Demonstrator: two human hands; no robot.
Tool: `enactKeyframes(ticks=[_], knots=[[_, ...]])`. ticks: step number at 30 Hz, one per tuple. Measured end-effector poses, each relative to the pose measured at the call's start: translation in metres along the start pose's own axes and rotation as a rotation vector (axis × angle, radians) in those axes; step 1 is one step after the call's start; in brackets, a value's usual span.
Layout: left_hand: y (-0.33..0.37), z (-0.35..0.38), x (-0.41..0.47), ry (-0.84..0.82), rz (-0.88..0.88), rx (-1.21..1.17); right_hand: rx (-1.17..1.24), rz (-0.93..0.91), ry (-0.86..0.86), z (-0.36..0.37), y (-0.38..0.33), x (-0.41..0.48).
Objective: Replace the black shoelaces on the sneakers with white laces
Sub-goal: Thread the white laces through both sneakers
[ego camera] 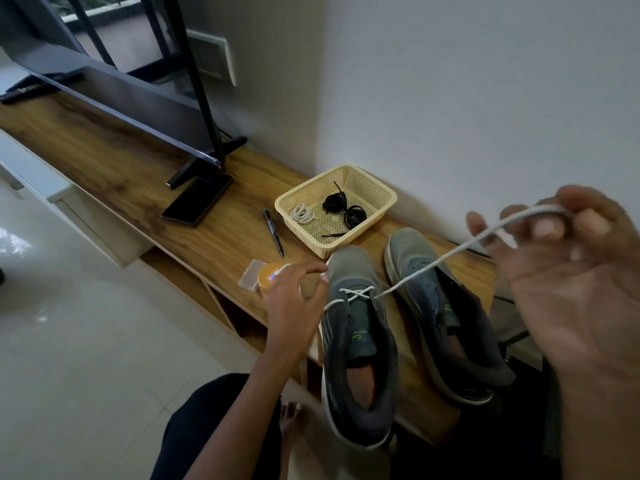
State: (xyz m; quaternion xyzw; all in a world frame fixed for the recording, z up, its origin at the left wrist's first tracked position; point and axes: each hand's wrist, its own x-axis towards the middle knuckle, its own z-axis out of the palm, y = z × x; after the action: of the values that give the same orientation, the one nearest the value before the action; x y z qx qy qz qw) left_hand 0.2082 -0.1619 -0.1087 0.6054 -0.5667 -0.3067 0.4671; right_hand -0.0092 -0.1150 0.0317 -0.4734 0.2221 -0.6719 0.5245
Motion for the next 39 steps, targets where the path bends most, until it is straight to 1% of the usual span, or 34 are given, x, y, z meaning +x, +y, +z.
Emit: enactKeyframes(ticks=[4,5,7,10,12,15,16,20,23,26,29,31,34,37,39], knots=[[0.01,-0.001,-0.002,-0.047,-0.041,-0.182,0.208,0.113,-0.055,0.013,0.02,0.001],[0.012,-0.002,-0.003,-0.064,-0.046,-0.218,0.195,0.129,-0.039,0.015,0.026,0.002],[0.014,-0.003,-0.004,-0.102,-0.048,-0.252,0.088,0.139,0.022,0.018,0.036,0.003],[0.016,-0.004,-0.007,-0.115,-0.073,-0.239,-0.02,0.152,0.129,0.02,0.048,0.004],[0.018,-0.006,-0.012,-0.113,-0.135,-0.13,-0.08,0.158,0.23,0.019,0.055,0.004],[0.023,-0.004,-0.026,-0.194,-0.251,0.027,-0.227,0.176,0.344,0.018,0.066,0.003],[0.024,-0.002,-0.031,-0.223,-0.257,0.087,-0.247,0.195,0.362,0.016,0.071,0.003],[0.028,0.003,-0.039,-0.293,-0.177,0.428,-0.2,0.31,0.452,0.01,0.084,0.0],[0.026,0.003,-0.039,-0.332,-0.176,0.469,-0.243,0.344,0.511,0.006,0.093,-0.001],[0.025,0.002,-0.039,-0.311,-0.174,0.441,-0.297,0.352,0.525,0.002,0.1,-0.002],[0.023,-0.001,-0.038,-0.276,-0.209,0.36,-0.36,0.4,0.498,0.0,0.104,-0.004],[0.02,-0.002,-0.036,-0.293,-0.25,0.305,-0.445,0.443,0.465,0.0,0.106,-0.007],[0.016,-0.002,-0.031,-0.342,-0.327,0.208,-0.59,0.446,0.379,0.001,0.112,-0.009],[0.013,-0.002,-0.027,-0.389,-0.383,0.139,-0.625,0.422,0.318,0.004,0.118,-0.009],[0.012,-0.003,-0.025,-0.387,-0.43,0.085,-0.641,0.406,0.286,0.006,0.124,-0.009]])
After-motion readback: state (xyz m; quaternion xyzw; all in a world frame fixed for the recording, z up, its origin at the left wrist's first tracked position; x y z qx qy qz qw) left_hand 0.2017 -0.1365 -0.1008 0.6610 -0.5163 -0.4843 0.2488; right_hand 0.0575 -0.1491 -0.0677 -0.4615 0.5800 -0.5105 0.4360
